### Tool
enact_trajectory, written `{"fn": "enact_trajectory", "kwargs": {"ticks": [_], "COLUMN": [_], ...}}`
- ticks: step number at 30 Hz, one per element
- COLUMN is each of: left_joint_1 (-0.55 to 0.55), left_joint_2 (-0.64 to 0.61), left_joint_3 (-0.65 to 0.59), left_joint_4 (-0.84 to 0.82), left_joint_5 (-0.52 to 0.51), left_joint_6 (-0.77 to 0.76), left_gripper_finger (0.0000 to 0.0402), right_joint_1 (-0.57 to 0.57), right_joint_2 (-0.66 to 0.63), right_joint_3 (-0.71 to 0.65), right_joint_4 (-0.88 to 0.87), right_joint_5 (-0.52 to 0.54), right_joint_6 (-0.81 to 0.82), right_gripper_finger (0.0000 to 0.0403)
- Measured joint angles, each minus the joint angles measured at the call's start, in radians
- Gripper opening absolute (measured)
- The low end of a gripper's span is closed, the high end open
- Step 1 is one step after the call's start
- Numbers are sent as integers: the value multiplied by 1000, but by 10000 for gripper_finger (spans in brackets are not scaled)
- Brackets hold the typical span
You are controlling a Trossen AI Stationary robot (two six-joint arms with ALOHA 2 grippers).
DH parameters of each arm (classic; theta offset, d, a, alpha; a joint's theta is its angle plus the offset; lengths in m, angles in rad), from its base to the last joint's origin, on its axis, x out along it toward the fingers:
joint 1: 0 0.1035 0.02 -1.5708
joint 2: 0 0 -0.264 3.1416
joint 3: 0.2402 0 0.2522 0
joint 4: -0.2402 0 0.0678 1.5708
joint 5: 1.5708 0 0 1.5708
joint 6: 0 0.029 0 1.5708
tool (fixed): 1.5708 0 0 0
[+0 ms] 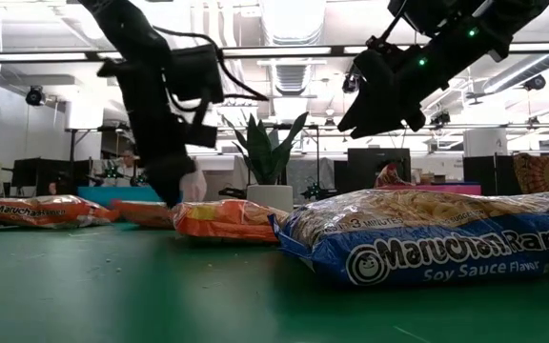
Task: Sort Maruchan noodles
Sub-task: Put the orange noodle pack into the yellow bin
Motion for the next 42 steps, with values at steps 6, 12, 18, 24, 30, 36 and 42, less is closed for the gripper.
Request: {"fn": "enact_trajectory", "kwargs": {"ticks": [6, 12, 18, 24, 30, 36, 42], "left_joint_1": [-21, -27, -27, -25, -25, -25, -25], "left_joint_2": [8, -37, -112, -154, -151, -150, -138], "left_joint_3": [-2, -3, -32, -106, -195, -247, -280], "left_joint_4": [318, 319, 193, 220, 353, 432, 457], "left_joint_5": [183, 232, 232, 232, 234, 247, 247], "left_joint_6": [57, 199, 312, 343, 299, 255, 195], "left_gripper_finger": [0, 0, 0, 0, 0, 0, 0], "right_joint_1": [0, 0, -1, 0, -17, -73, -119], "right_joint_2": [0, 0, 0, 35, 163, 311, 439], "right_joint_3": [0, -9, -26, -28, -26, 27, 90], "right_joint_4": [17, 8, 7, 22, 141, 228, 259], "right_joint_5": [-1, -3, -79, -90, -113, -207, -293], "right_joint_6": [27, 294, 437, 489, 530, 527, 511], "right_gripper_finger": [205, 205, 210, 253, 309, 342, 343]}}
